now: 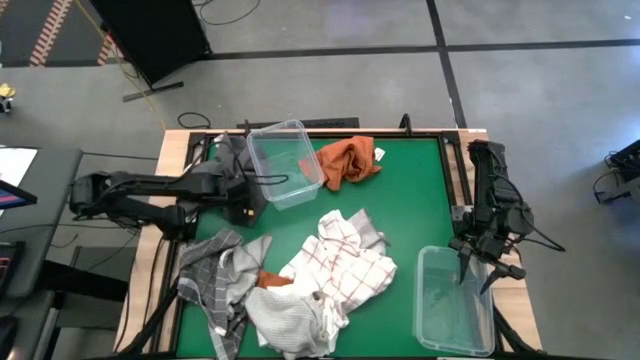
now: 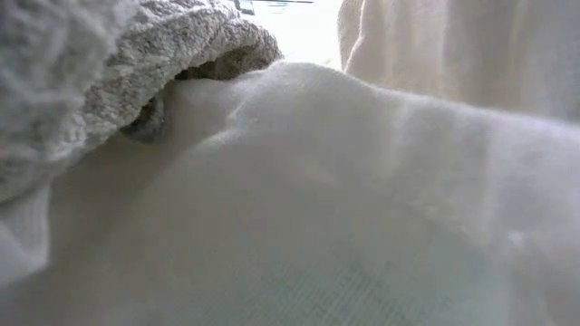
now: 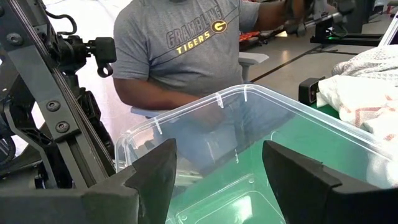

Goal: Sort towels by color in basket
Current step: Put the gray towel into the top transparent bin

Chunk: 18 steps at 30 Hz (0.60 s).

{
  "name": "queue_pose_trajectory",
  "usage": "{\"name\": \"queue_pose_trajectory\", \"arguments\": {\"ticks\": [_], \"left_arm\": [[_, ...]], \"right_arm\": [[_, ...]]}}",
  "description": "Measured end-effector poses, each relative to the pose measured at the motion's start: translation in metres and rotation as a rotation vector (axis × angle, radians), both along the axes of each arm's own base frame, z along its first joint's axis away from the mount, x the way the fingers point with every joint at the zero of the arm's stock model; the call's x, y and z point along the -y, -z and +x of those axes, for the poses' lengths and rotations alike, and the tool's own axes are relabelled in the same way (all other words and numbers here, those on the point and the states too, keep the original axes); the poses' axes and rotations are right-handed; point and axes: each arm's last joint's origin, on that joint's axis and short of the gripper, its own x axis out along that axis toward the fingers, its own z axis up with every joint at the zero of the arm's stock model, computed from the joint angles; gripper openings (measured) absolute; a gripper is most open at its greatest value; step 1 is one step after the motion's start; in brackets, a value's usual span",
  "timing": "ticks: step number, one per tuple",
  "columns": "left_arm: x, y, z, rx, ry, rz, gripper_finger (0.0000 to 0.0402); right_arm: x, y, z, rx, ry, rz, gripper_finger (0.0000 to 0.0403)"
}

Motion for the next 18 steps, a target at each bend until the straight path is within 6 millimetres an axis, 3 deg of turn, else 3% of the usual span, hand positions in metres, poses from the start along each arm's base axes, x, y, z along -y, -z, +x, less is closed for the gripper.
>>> {"name": "queue_pose_trajectory", "arguments": {"ticks": [3, 6, 13, 18], "left_arm": [[-0.002, 0.004, -0.001, 0.021, -0.009, -0.024, 0.0290], [-0.002, 0.007, -0.002, 0.030, -0.013, -0.040, 0.0239], [0.000, 0.013, -0.003, 0.049, 0.035, -0.105, 0.0035], [0.003, 0.001, 0.003, 0.088, 0.075, -0.123, 0.0016]], "right_arm": [[0.000, 0.000, 0.000, 0.000, 0.000, 0.000, 0.0264], [0.000, 0.000, 0.000, 0.000, 0.000, 0.000, 0.0264], [0.000, 0.000, 0.000, 0.000, 0.000, 0.000, 0.0264], [0.000, 0.000, 0.000, 0.000, 0.000, 0.000, 0.0264]]}}
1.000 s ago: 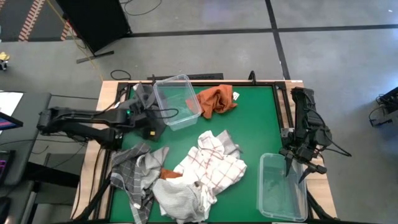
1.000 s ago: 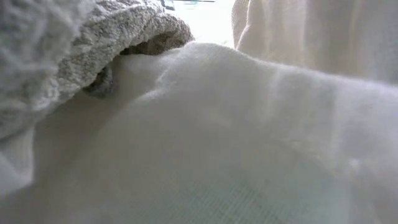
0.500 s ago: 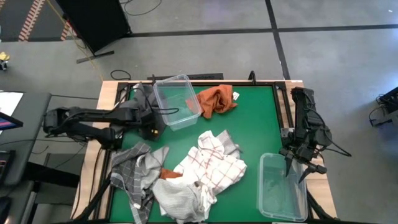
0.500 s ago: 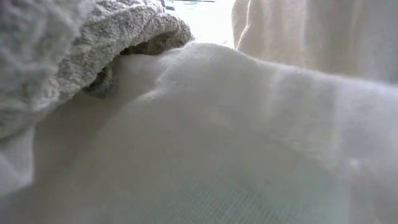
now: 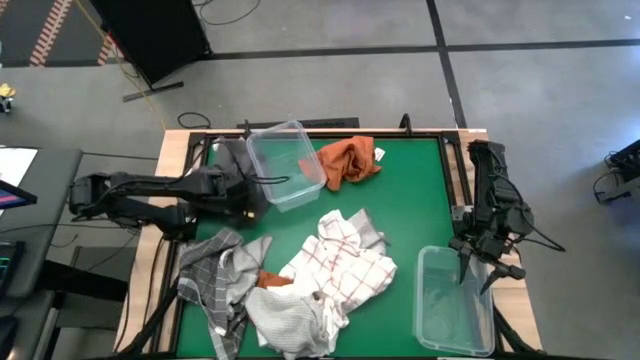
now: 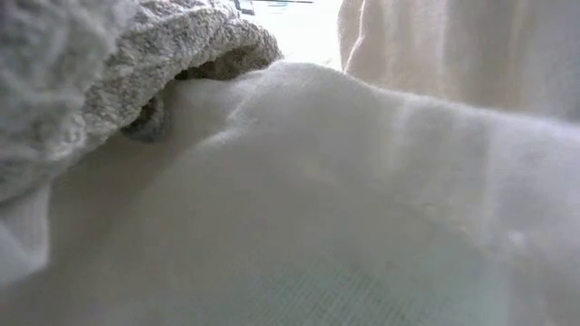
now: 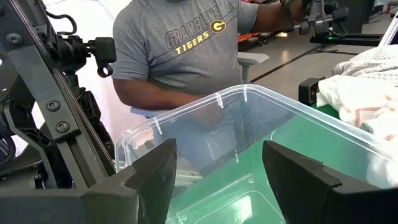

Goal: Sort towels by color in basket
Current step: Put the gray towel into the top transparent bin

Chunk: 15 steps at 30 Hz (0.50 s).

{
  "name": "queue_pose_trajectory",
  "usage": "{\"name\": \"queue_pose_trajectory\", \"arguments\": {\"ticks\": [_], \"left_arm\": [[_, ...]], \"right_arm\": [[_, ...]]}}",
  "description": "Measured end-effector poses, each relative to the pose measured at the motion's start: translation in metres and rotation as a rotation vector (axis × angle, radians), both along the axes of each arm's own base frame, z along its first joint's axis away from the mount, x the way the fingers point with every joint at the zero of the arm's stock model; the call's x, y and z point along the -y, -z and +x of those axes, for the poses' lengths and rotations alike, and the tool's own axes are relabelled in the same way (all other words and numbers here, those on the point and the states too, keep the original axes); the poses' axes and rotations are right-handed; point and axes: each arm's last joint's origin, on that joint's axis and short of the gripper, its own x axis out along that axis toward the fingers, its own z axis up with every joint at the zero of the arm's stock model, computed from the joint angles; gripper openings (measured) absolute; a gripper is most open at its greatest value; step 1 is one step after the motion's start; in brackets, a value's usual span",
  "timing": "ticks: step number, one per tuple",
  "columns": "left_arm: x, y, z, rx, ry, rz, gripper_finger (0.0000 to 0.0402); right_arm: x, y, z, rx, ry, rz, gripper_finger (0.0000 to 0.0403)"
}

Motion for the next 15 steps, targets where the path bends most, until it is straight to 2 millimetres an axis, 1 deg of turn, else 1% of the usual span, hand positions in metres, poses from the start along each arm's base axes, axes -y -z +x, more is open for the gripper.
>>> {"name": "queue_pose_trajectory", "arguments": {"ticks": [3, 7, 11, 15], "left_arm": [[0.005, -0.021, 0.008, 0.074, 0.038, 0.015, 0.0014], [0.014, -0.061, 0.011, 0.160, 0.090, 0.051, 0.0013], [0.025, -0.108, 0.005, 0.242, 0.111, 0.126, 0.0012], [0.035, -0.149, -0.005, 0.338, 0.121, 0.206, 0.0012]], "right_arm": [[0.000, 0.000, 0.000, 0.000, 0.000, 0.000, 0.0264], [0.000, 0.000, 0.000, 0.000, 0.000, 0.000, 0.0264], [0.000, 0.000, 0.000, 0.000, 0.000, 0.000, 0.0264], [0.000, 0.000, 0.000, 0.000, 0.000, 0.000, 0.0264]]}}
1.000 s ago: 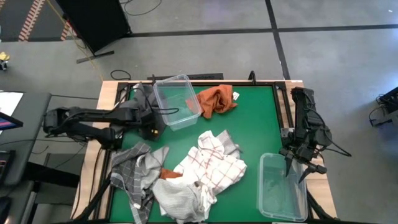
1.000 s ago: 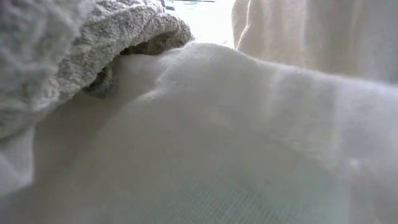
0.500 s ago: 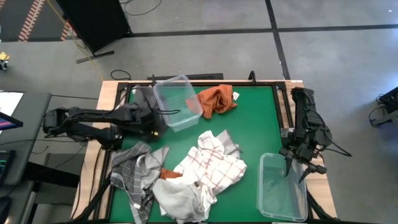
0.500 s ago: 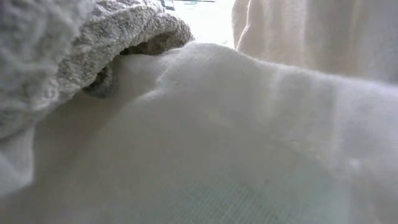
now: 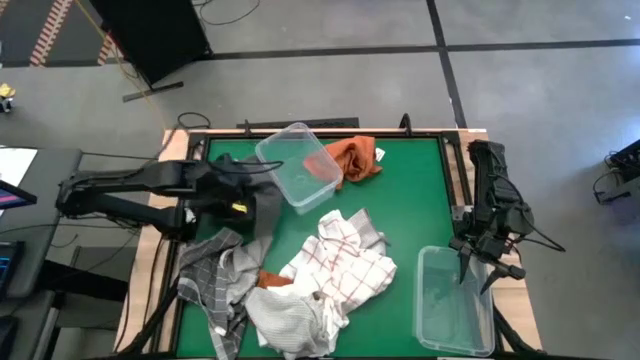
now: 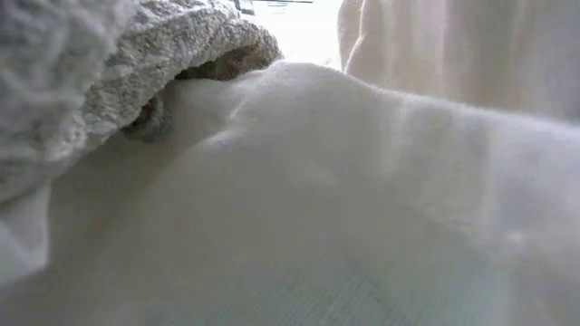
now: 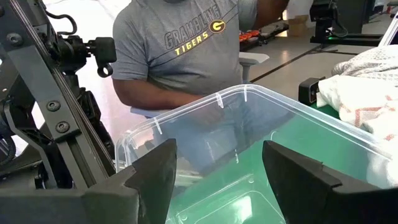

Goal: Sort towels by color in basket
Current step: Put the gray towel into the top transparent bin

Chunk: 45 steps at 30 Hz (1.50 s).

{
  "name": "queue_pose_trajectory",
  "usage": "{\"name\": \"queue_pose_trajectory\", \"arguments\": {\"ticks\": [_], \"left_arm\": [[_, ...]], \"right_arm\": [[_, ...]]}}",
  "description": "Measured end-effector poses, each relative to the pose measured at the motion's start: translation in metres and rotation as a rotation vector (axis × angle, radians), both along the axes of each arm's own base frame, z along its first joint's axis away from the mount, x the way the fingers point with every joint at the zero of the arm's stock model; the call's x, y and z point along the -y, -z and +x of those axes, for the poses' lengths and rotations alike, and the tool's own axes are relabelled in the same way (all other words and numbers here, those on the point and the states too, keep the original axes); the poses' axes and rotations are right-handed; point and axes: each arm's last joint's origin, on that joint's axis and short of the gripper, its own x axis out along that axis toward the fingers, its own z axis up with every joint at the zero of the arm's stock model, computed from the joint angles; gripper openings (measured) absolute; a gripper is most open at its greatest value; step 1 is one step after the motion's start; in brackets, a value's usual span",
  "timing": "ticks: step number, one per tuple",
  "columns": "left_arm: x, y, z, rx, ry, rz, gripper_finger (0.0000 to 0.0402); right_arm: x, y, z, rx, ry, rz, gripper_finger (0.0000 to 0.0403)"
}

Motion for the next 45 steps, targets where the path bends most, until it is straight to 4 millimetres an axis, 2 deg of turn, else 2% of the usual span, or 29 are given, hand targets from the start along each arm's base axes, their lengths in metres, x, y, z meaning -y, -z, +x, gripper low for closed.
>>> {"name": "queue_pose_trajectory", "arguments": {"ticks": [5, 11, 18, 22, 32, 35, 38, 43, 45], "left_arm": [[0.008, -0.039, -0.012, 0.139, 0.018, 0.086, 0.0012], [0.012, -0.062, -0.018, 0.199, -0.002, 0.162, 0.0011], [0.020, -0.063, -0.018, 0.200, 0.087, 0.128, 0.0012], [0.023, -0.063, -0.018, 0.201, 0.110, 0.107, 0.0028], [0.027, -0.063, -0.015, 0.200, 0.083, 0.167, 0.0151], [0.029, -0.060, -0.010, 0.165, 0.113, 0.168, 0.0167], [0.033, -0.052, 0.001, 0.109, 0.156, 0.158, 0.0139], [0.038, -0.036, 0.020, -0.012, 0.217, 0.150, 0.0021], [0.040, -0.031, 0.028, -0.038, 0.229, 0.144, 0.0011]], "right_arm": [[0.000, 0.000, 0.000, 0.000, 0.000, 0.000, 0.0264], [0.000, 0.000, 0.000, 0.000, 0.000, 0.000, 0.0264], [0.000, 0.000, 0.000, 0.000, 0.000, 0.000, 0.0264], [0.000, 0.000, 0.000, 0.000, 0.000, 0.000, 0.0264], [0.000, 0.000, 0.000, 0.000, 0.000, 0.000, 0.0264], [0.000, 0.000, 0.000, 0.000, 0.000, 0.000, 0.0264], [0.000, 0.000, 0.000, 0.000, 0.000, 0.000, 0.0264], [0.000, 0.000, 0.000, 0.000, 0.000, 0.000, 0.0264], [0.000, 0.000, 0.000, 0.000, 0.000, 0.000, 0.0264]]}}
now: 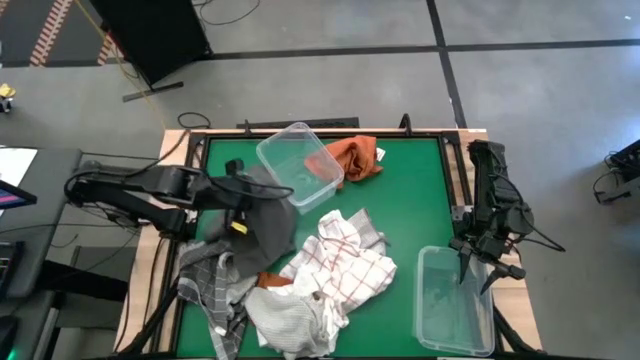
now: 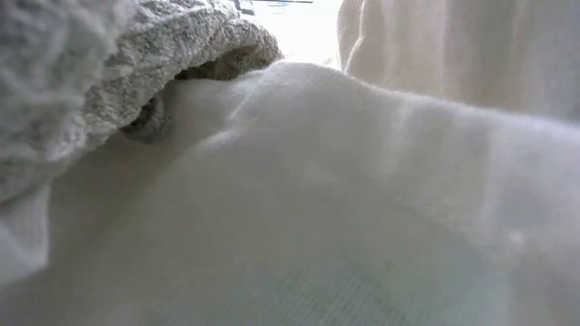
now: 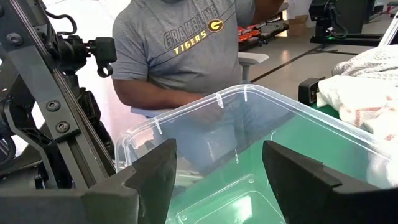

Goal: Sort towels by color in basket
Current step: Put the gray towel into the top transparent bin

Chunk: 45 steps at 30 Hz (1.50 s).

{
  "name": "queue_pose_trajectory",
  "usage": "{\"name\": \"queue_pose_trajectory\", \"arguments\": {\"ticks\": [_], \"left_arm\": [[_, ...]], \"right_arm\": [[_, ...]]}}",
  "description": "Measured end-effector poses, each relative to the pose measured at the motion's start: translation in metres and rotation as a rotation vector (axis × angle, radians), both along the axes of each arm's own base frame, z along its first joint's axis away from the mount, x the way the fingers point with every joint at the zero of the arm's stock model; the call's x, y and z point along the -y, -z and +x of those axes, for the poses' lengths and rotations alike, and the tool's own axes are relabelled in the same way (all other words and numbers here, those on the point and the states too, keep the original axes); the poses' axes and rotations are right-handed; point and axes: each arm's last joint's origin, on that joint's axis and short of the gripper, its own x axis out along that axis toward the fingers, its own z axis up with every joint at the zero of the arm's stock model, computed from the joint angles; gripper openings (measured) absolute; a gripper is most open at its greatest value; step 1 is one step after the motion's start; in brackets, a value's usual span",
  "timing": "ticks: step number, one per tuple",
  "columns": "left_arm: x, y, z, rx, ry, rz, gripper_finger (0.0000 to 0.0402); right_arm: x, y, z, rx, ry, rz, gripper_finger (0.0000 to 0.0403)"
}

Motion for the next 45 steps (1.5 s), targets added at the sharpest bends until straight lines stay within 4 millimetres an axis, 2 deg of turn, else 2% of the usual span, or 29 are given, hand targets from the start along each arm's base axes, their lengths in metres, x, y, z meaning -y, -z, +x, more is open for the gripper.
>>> {"name": "queue_pose_trajectory", "arguments": {"ticks": [4, 7, 10, 18, 21, 25, 28, 34, 38, 45], "left_arm": [[0.001, 0.003, 0.008, -0.011, 0.020, 0.021, 0.0004], [0.000, -0.008, 0.010, 0.058, 0.019, 0.072, 0.0003], [-0.001, -0.034, 0.009, 0.181, 0.020, 0.167, 0.0002], [-0.013, -0.123, 0.003, 0.496, -0.004, 0.478, 0.0001], [-0.021, -0.145, 0.001, 0.546, -0.051, 0.570, 0.0001], [-0.024, -0.159, -0.002, 0.490, -0.117, 0.634, 0.0001], [-0.014, -0.164, -0.011, 0.458, -0.072, 0.604, 0.0001], [0.016, -0.190, -0.040, 0.602, 0.040, 0.498, 0.0001], [0.026, -0.190, -0.055, 0.520, 0.028, 0.457, 0.0001], [0.029, -0.145, -0.054, 0.249, -0.047, 0.307, 0.0001]], "right_arm": [[0.000, 0.000, 0.000, 0.000, 0.000, 0.000, 0.0264], [0.000, 0.000, 0.000, 0.000, 0.000, 0.000, 0.0264], [0.000, 0.000, 0.000, 0.000, 0.000, 0.000, 0.0264], [0.000, 0.000, 0.000, 0.000, 0.000, 0.000, 0.0264], [0.000, 0.000, 0.000, 0.000, 0.000, 0.000, 0.0264], [0.000, 0.000, 0.000, 0.000, 0.000, 0.000, 0.0264], [0.000, 0.000, 0.000, -0.001, 0.000, -0.002, 0.0264], [0.000, 0.001, 0.000, -0.002, 0.000, -0.007, 0.0264], [0.000, 0.001, 0.000, -0.002, 0.000, -0.009, 0.0264], [0.000, 0.001, 0.000, -0.002, 0.001, -0.008, 0.0264]]}}
